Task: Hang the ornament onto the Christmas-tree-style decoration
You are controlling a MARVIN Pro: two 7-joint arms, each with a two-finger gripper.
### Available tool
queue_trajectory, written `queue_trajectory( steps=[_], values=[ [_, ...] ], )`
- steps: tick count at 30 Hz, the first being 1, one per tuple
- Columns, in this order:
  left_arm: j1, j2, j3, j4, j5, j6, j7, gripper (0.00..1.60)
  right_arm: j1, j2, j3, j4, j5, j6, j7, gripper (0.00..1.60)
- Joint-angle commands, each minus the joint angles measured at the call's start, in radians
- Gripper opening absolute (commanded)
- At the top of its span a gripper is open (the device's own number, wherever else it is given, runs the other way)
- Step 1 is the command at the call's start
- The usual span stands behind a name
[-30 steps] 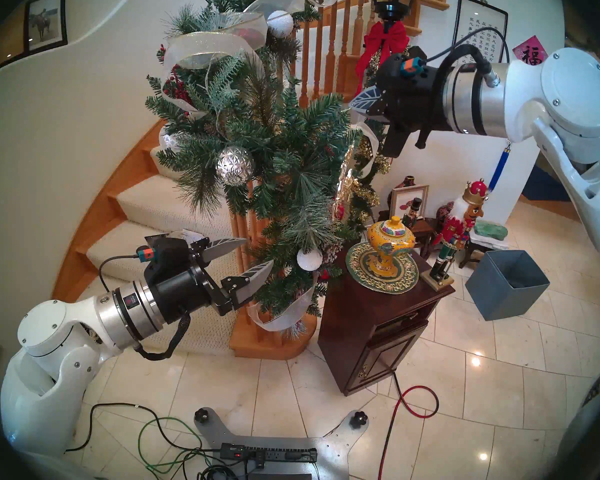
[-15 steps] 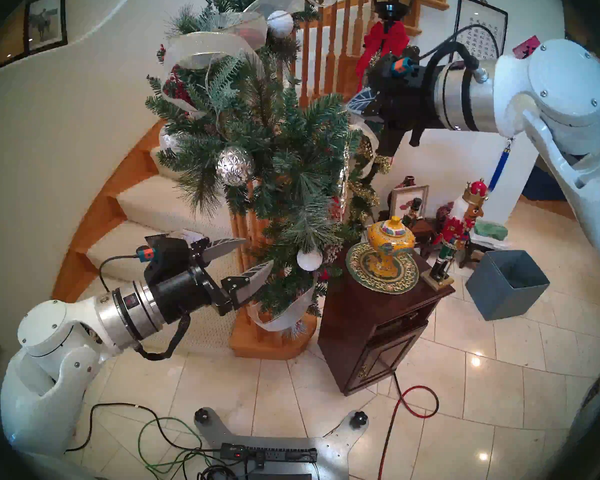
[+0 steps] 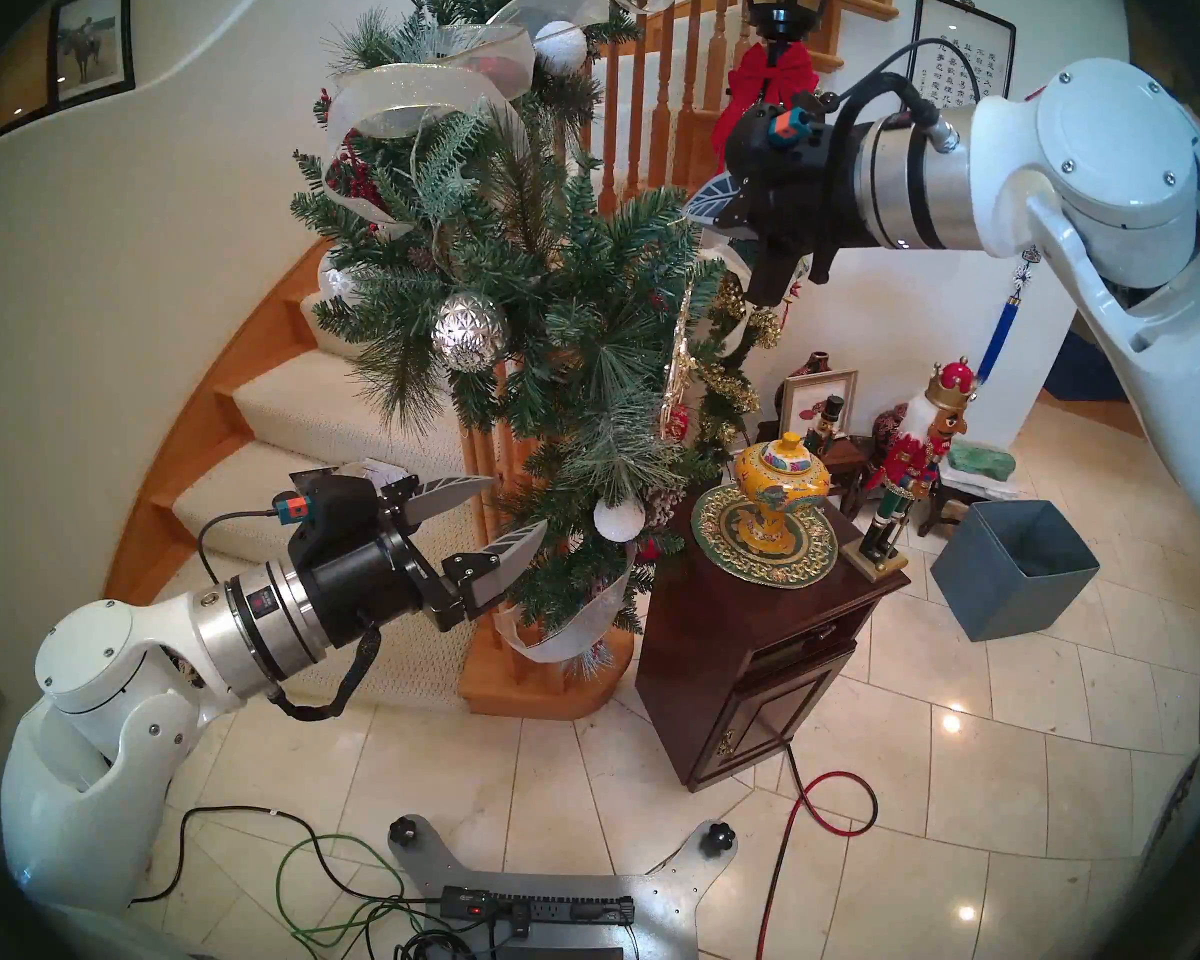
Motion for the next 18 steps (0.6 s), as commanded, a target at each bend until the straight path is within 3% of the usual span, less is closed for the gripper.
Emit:
queue_trajectory(
  steps=[1,18],
  values=[
    [-0.001,0.000,-0.001,-0.006,0.000,-0.002,0.000,1.60,0.054,-0.011,0.018,0.015,-0.003,-0.003,0.013,0.00],
    [-0.001,0.000,-0.001,-0.006,0.000,-0.002,0.000,1.60,0.055,0.001,0.046,0.018,-0.004,0.004,0.048,0.00]
  ],
)
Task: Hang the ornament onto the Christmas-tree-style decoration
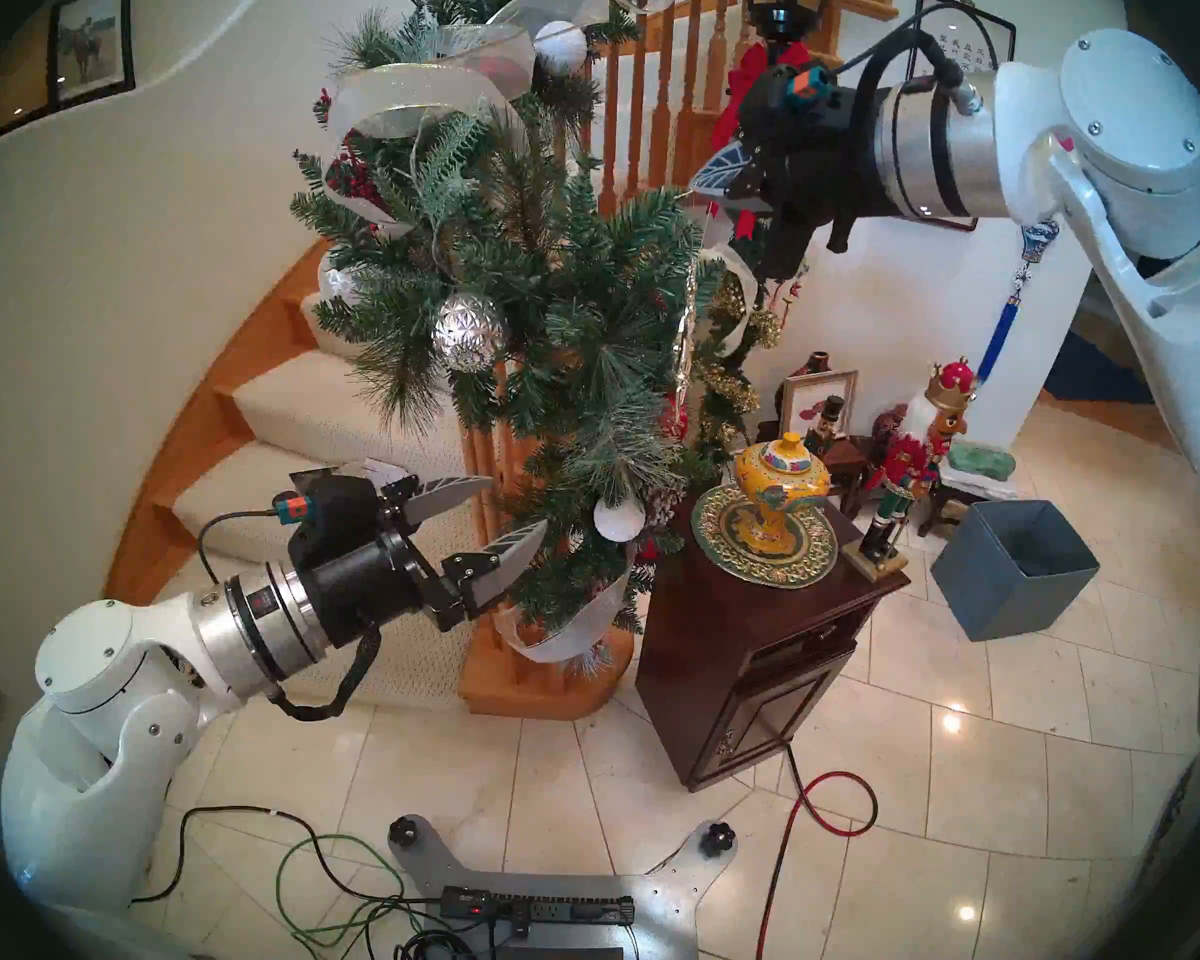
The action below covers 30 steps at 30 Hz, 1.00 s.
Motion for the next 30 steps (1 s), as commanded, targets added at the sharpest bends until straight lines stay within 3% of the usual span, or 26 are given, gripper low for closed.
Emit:
queue_trajectory(
  steps=[1,30],
  values=[
    [-0.001,0.000,-0.001,-0.006,0.000,-0.002,0.000,1.60,0.018,0.006,0.016,0.001,-0.005,0.004,-0.004,0.00],
    [-0.001,0.000,-0.001,-0.006,0.000,-0.002,0.000,1.60,0.009,0.115,0.118,-0.008,0.007,-0.010,0.033,0.00]
  ],
)
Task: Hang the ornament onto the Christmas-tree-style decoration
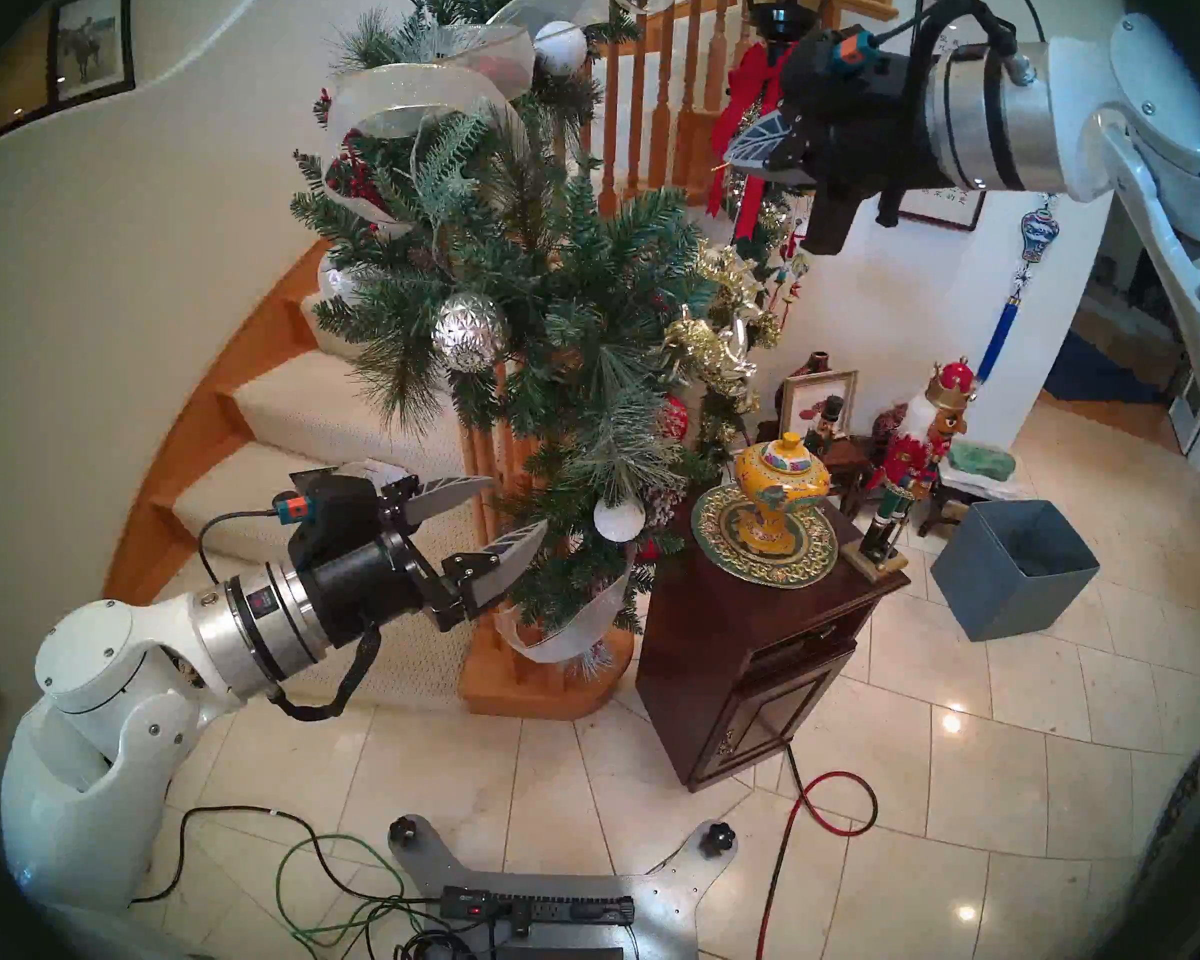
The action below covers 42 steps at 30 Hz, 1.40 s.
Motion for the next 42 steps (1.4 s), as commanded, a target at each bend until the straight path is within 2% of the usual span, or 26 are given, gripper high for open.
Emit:
queue_trajectory(
  steps=[1,4,15,26,33,42],
  values=[
    [-0.001,0.000,-0.001,-0.006,0.000,-0.002,0.000,1.60,-0.006,0.041,0.047,0.005,0.001,-0.013,-0.009,0.00],
    [-0.001,0.000,-0.001,-0.006,0.000,-0.002,0.000,1.60,-0.013,0.051,0.060,0.003,0.007,-0.018,-0.007,0.00],
    [-0.001,0.000,-0.001,-0.006,0.000,-0.002,0.000,1.60,-0.093,0.122,0.177,-0.011,0.073,-0.046,0.005,0.00],
    [-0.001,0.000,-0.001,-0.006,0.000,-0.002,0.000,1.60,-0.185,0.153,0.285,-0.019,0.121,-0.086,0.022,0.00],
    [-0.001,0.000,-0.001,-0.006,0.000,-0.002,0.000,1.60,-0.241,0.141,0.363,-0.047,0.153,-0.100,0.067,0.00],
    [-0.001,-0.001,-0.001,-0.006,0.000,-0.002,0.000,1.60,-0.293,0.121,0.438,-0.075,0.139,-0.108,0.108,0.00]
  ],
)
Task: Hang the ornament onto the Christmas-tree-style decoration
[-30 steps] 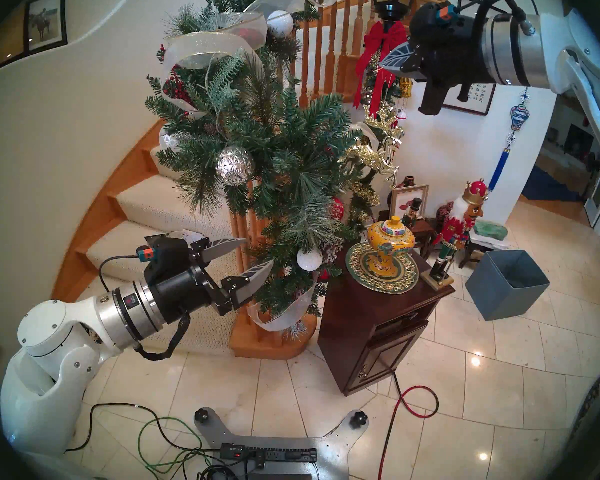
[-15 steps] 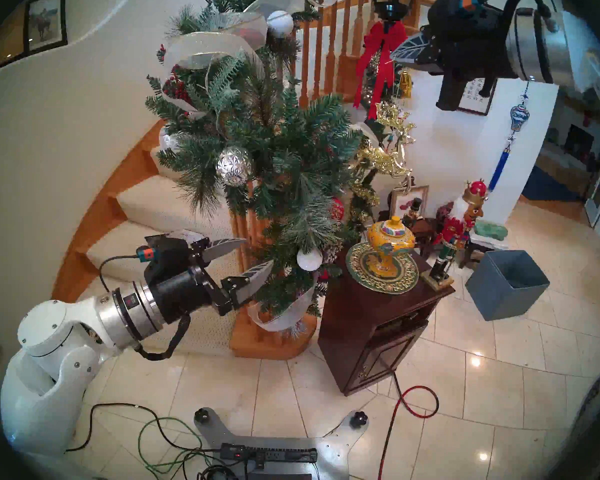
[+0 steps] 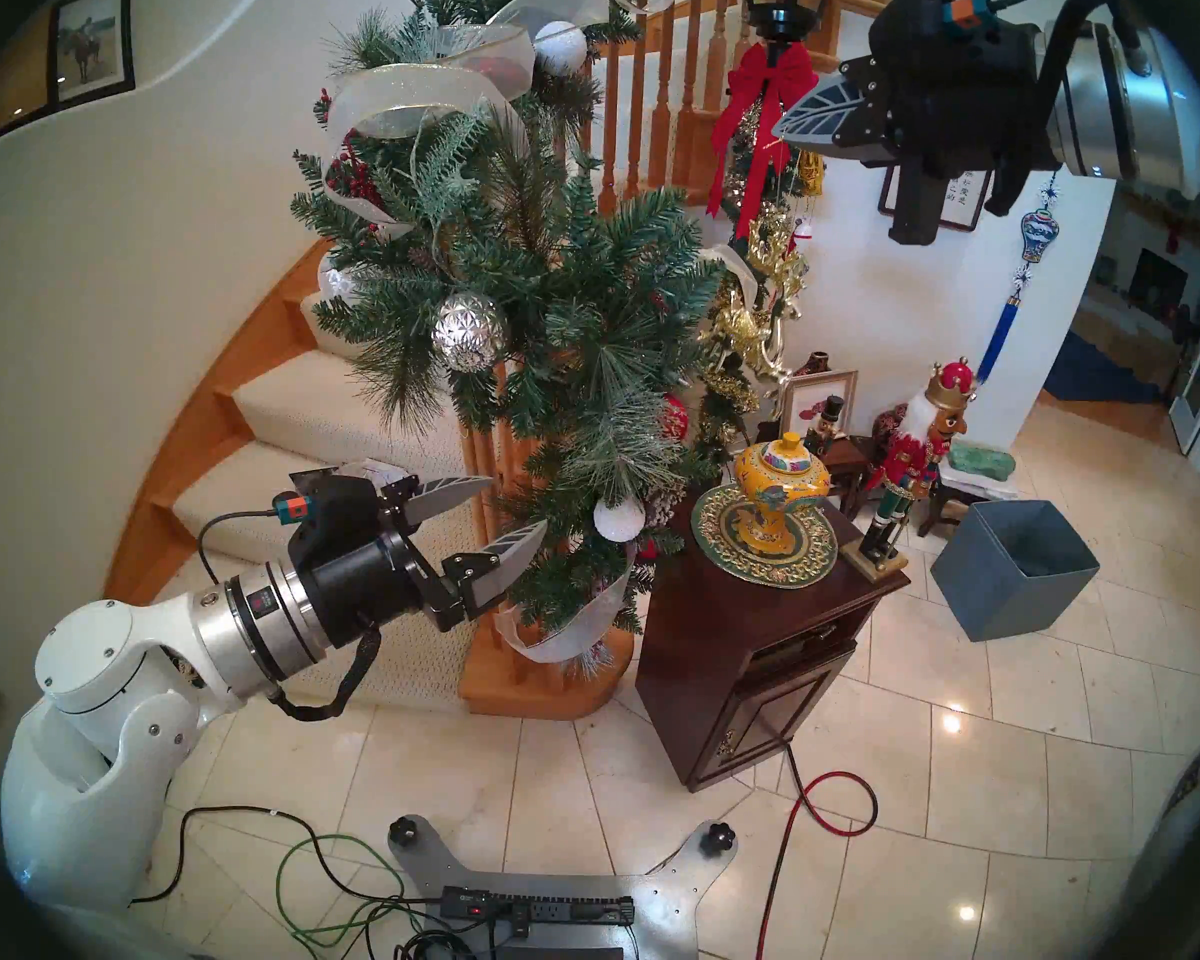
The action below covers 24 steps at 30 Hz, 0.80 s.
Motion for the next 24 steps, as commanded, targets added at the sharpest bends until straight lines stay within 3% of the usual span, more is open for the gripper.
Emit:
queue_trajectory(
  steps=[1,14,24],
  values=[
    [-0.001,-0.001,-0.001,-0.006,0.000,-0.002,0.000,1.60,-0.049,-0.015,0.071,-0.010,-0.019,-0.006,0.019,0.00],
    [-0.001,0.000,-0.001,-0.006,0.000,-0.002,0.000,1.60,-0.056,-0.071,0.164,-0.070,0.035,0.009,0.115,0.00],
    [-0.001,0.000,-0.001,-0.006,0.000,-0.002,0.000,1.60,-0.052,-0.098,0.174,-0.107,0.072,0.020,0.132,0.00]
  ],
)
